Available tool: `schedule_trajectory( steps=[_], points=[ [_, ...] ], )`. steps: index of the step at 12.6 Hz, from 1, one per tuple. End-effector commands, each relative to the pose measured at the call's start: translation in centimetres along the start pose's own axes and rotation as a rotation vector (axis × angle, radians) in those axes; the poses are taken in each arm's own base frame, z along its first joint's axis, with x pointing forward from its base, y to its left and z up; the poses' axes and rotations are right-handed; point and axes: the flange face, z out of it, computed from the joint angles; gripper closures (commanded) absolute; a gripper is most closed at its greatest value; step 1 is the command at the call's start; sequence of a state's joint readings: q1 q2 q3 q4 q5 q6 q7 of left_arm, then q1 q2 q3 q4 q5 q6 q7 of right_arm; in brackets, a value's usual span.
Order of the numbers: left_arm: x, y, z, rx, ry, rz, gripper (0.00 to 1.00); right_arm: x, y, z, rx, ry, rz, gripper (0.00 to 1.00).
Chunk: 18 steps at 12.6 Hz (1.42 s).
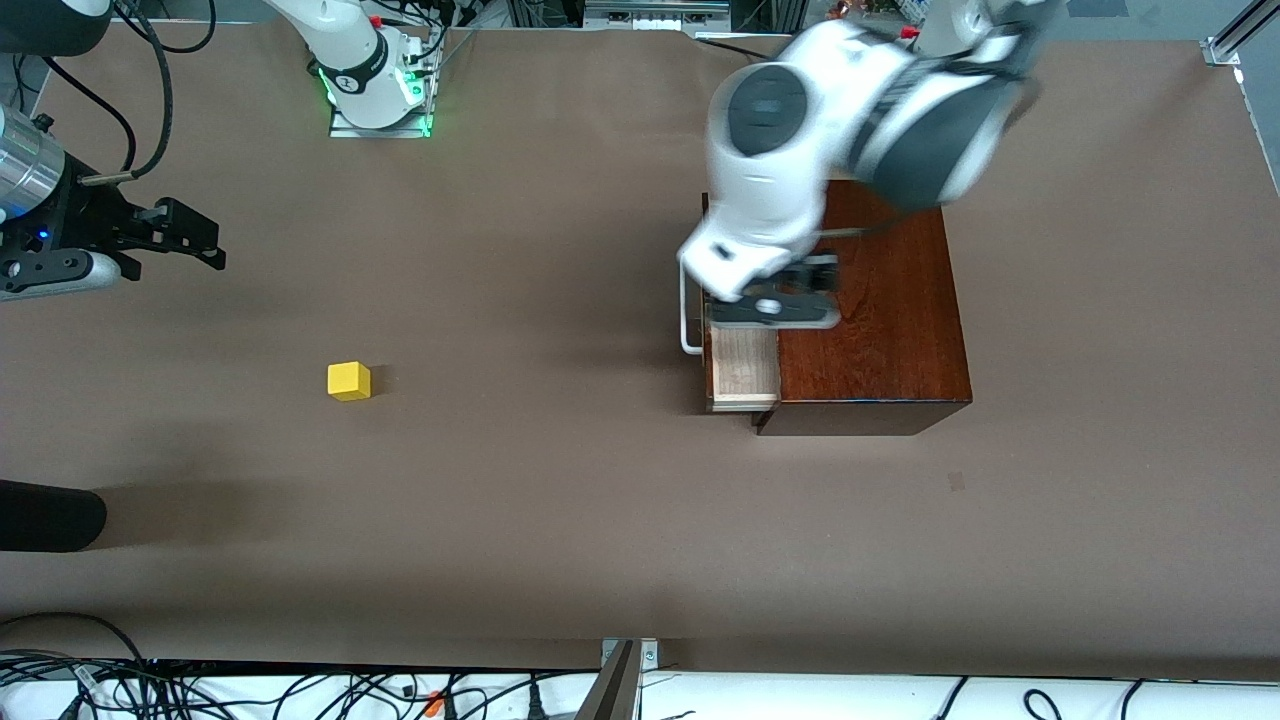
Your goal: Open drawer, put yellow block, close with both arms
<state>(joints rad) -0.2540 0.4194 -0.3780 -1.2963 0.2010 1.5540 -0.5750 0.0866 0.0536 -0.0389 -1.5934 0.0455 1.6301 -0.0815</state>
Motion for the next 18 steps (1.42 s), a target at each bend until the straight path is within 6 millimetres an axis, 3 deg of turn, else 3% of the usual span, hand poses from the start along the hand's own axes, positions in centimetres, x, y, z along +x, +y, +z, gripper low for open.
schedule_trajectory(
  steps=[1,4,6,8,9,10,11,12,14,18],
  points=[
    [1.4,-9.1,-3.6,-0.088,-0.06,0.07,0.0,0.0,0.1,-0.5,-0.011,-0.006,0.002,0.0],
    [2.8,-18.6,-5.7,-0.171,-0.086,0.118,0.0,0.4,0.5,-0.1,-0.007,0.001,0.009,0.0],
    [1.5,-22.4,-7.3,-0.178,-0.058,0.217,0.0,2.1,0.7,1.9,-0.01,0.013,0.01,0.0],
    [-0.8,-25.8,-7.7,-0.14,-0.034,0.19,0.0,2.9,0.5,3.7,-0.012,-0.011,0.017,0.0],
    [-2.5,-27.1,-7.4,-0.125,-0.029,0.161,0.0,3.8,0.9,6.1,-0.012,-0.05,0.011,0.0],
    [-4.1,-28.4,-6.9,-0.131,-0.024,0.124,0.0,5.1,0.9,10.5,-0.009,-0.126,0.021,0.0],
    [-5.5,-28.2,-6.7,-0.135,-0.017,0.116,0.0,5.5,1.5,11.9,0.01,-0.137,0.024,0.0],
    [-6.0,-28.4,-6.4,-0.134,-0.013,0.107,0.0,5.5,2.0,11.7,0.014,-0.13,-0.005,0.0],
    [-5.3,-30.0,-4.9,-0.143,0.005,0.04,0.0,5.8,1.5,14.1,0.019,-0.136,-0.061,0.0],
    [-5.2,-31.2,-4.8,-0.151,0.092,-0.039,0.0,5.0,1.9,23.1,0.011,-0.084,-0.045,0.0]
  ],
)
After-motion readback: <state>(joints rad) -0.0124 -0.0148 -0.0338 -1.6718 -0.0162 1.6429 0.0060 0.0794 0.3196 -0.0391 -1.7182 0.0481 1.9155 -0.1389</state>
